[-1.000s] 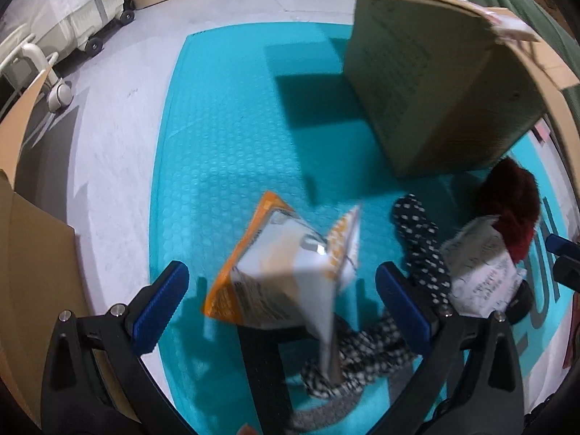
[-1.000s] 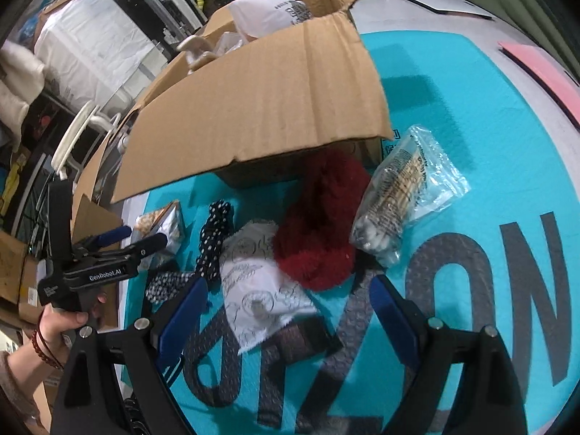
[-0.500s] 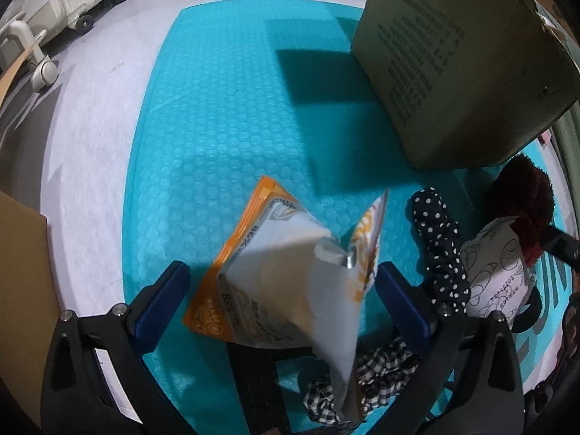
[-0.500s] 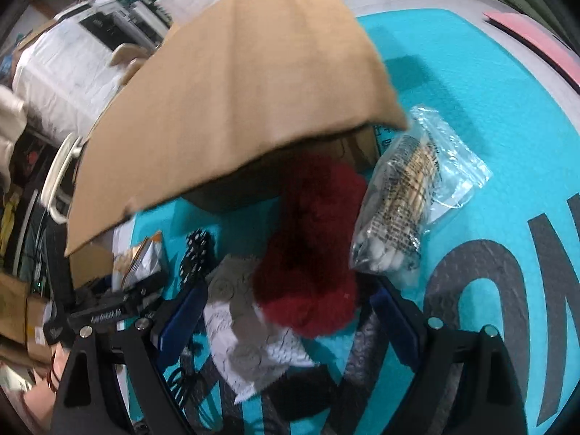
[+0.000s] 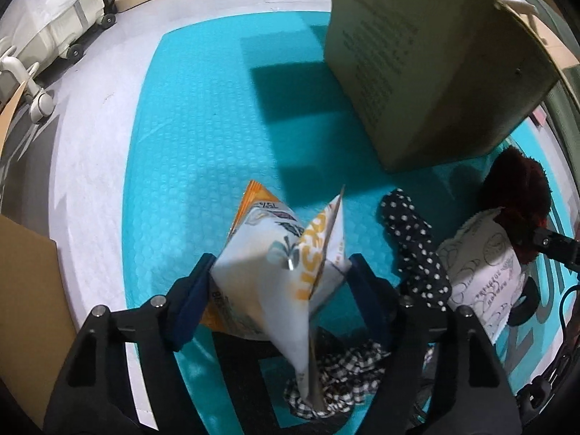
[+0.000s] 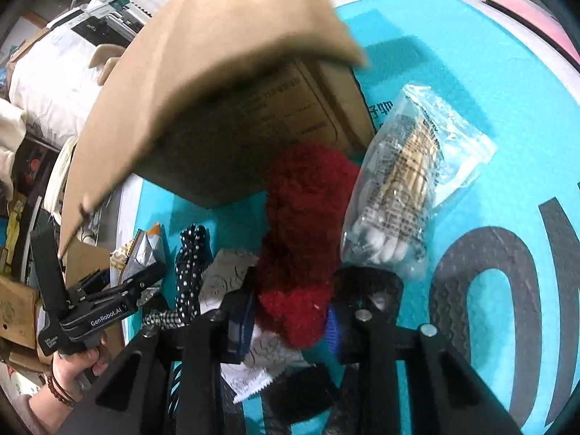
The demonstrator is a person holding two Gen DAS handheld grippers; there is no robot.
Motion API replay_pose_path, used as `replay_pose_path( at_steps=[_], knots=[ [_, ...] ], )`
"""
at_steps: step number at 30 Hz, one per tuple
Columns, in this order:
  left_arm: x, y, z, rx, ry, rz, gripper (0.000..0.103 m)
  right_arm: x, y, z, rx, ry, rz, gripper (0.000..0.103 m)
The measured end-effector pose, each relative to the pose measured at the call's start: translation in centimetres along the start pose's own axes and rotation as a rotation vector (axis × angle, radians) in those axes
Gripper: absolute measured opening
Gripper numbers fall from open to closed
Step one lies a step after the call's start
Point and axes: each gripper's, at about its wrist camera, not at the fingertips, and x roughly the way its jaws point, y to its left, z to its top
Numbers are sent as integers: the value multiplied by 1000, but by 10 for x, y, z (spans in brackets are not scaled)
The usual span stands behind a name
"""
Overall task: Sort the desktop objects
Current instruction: 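Grasp the white-orange snack bag with the left tool while the right tool grasps the red scrunchie, then lift and carry the snack bag and red scrunchie over the box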
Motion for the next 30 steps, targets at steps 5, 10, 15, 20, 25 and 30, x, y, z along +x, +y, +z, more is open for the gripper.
replay_pose_path(
  at_steps=[5,10,15,20,25,30],
  knots=[
    [-9,0,-8,-25,9,-38,62,-11,-2,-6,-9,-24,7,24],
    [-30,-4,-19,-22,-3,-44,61,-24,-3,-8,-21,-47,22,22],
    [-49,0,-20,-38,-16,-58,61,-37,4,-8,-64,-55,19,22],
    [-68,-2,-24,-34,-20,-55,61,-56,7,-10,-80,-62,32,22],
    [-78,-9,-25,-10,-22,-49,61,-72,16,-21,-90,-62,47,22],
    [-96,-19,-32,20,-29,-55,61,-89,19,-31,-98,-61,60,22]
  ],
)
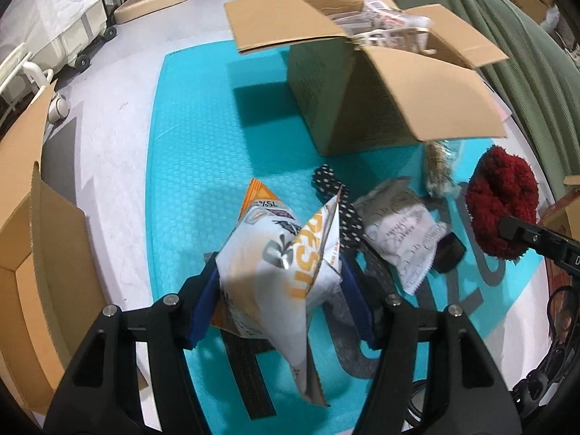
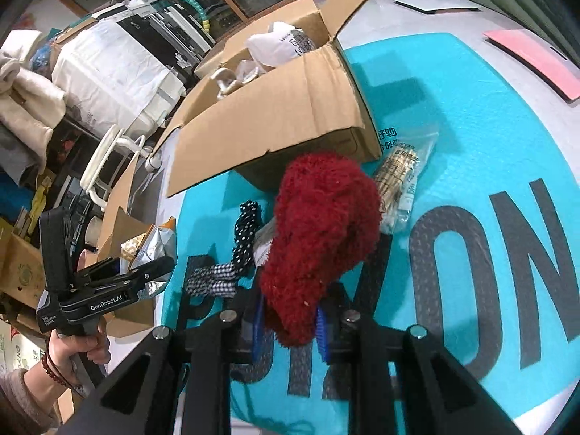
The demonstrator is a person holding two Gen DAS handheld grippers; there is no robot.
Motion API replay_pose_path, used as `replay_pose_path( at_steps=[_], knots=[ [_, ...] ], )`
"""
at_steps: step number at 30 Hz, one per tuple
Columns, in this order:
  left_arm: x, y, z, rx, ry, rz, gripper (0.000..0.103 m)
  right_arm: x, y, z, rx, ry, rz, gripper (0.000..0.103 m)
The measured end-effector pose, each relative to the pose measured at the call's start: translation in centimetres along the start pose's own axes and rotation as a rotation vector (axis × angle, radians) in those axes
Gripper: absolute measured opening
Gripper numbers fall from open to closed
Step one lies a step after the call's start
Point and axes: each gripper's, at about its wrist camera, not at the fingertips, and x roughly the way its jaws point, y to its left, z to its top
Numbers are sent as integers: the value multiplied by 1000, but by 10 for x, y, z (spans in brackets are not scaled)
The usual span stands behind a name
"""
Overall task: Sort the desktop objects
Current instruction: 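Lift and carry the snack bag and red scrunchie over the box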
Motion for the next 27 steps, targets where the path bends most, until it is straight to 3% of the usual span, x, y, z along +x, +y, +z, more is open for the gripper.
replay_pose_path(
  at_steps=[19,27],
  knots=[
    [-54,-47,4,80,-42,-55,62,-67,19,-28,-50,-25,45,22],
    [-71,-64,22,111,-77,-55,62,-83,27,-14,-86,-60,53,22]
  ],
)
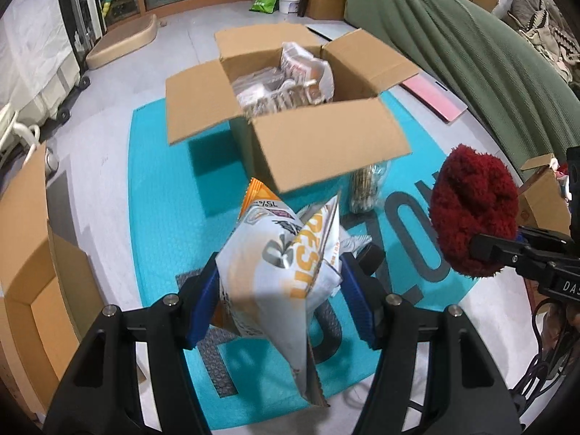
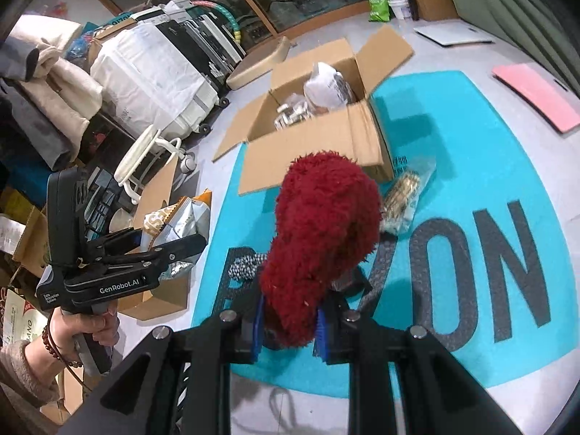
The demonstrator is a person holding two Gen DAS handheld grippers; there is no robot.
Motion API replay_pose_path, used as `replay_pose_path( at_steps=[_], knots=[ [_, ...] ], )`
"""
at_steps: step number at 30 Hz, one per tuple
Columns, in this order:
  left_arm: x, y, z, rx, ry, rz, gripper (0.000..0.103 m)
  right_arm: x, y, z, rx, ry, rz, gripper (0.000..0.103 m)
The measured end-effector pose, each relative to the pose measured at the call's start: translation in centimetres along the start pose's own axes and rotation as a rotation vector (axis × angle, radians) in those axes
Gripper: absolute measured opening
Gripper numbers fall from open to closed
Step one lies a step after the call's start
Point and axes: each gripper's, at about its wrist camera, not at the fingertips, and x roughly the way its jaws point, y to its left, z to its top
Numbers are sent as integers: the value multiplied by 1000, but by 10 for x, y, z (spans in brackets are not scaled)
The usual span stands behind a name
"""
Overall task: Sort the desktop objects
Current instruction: 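Lift and carry the snack bag and red scrunchie over the box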
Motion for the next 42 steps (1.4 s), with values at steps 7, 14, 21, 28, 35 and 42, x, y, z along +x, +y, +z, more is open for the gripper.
replay_pose_path(
  at_steps=[7,14,21,28,35,42],
  knots=[
    [-6,-10,32,17,-38,-11,62,-4,5,28,-41,-18,6,22],
    [-4,-18,71,41,-99,-19,62,-1,8,66,-102,-43,2,22],
    [5,-24,117,64,-146,-13,62,13,9,111,-174,-59,-34,22],
    [30,-17,154,40,-158,19,62,40,4,153,-203,-52,-52,22],
    [63,-3,180,15,-144,51,62,68,3,187,-253,-29,-88,22],
    [90,8,201,6,-126,73,62,94,-2,211,-283,-6,-140,22]
  ],
)
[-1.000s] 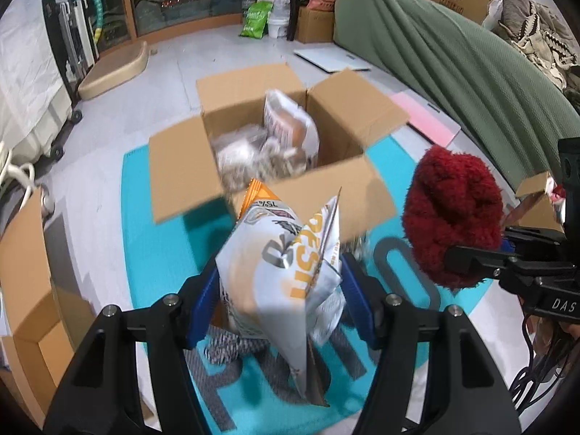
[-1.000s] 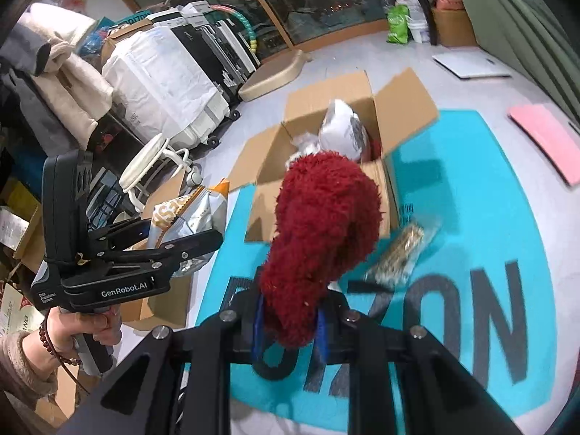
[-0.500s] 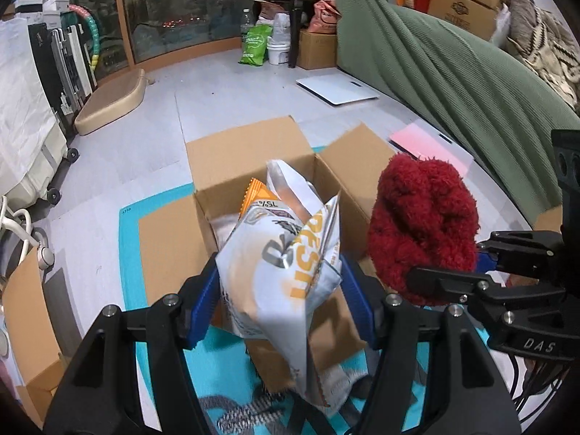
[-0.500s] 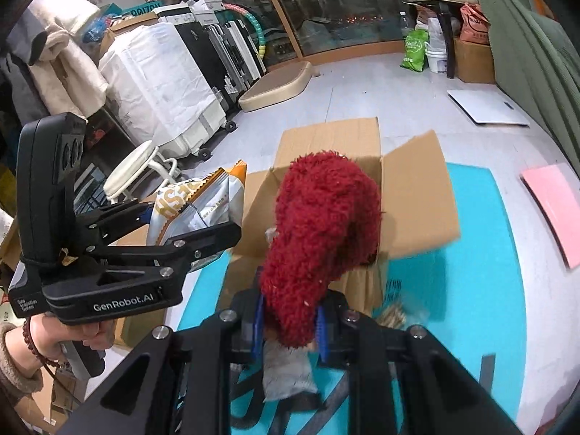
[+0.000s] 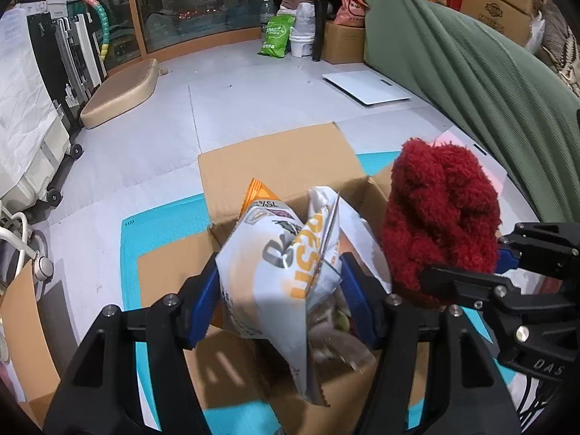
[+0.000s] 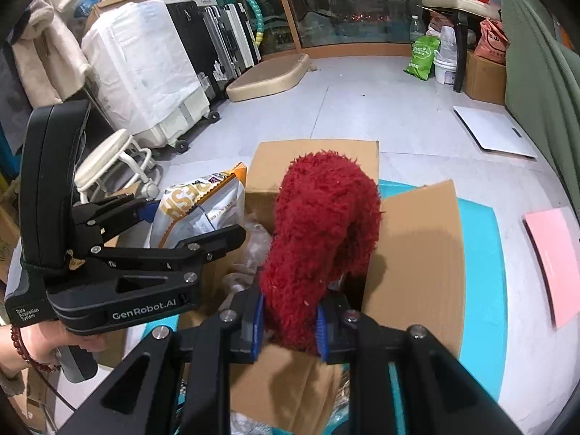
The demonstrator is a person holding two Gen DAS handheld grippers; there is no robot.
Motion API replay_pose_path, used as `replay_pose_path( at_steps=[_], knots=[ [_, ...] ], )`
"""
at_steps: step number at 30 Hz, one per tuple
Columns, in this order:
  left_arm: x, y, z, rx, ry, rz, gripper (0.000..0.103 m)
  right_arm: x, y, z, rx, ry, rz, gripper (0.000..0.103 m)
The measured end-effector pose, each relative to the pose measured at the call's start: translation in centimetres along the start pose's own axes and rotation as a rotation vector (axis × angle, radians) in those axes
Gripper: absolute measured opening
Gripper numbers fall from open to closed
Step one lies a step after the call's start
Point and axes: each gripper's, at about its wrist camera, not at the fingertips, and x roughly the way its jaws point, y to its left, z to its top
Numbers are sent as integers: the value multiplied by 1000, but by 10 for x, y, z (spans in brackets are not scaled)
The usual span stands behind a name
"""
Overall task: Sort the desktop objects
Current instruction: 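Lift and carry the snack bag and red scrunchie over the box, then open both tools to drop the snack bag and scrunchie into the box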
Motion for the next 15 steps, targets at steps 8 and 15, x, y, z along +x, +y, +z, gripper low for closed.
replay_pose_path(
  at_steps=[8,15],
  knots=[
    [40,5,7,10,52,26,62,33,-3,12,-34,44,-38,22],
    [56,0,14,61,47,60,64,48,-5,15,-65,60,-88,33]
  ],
)
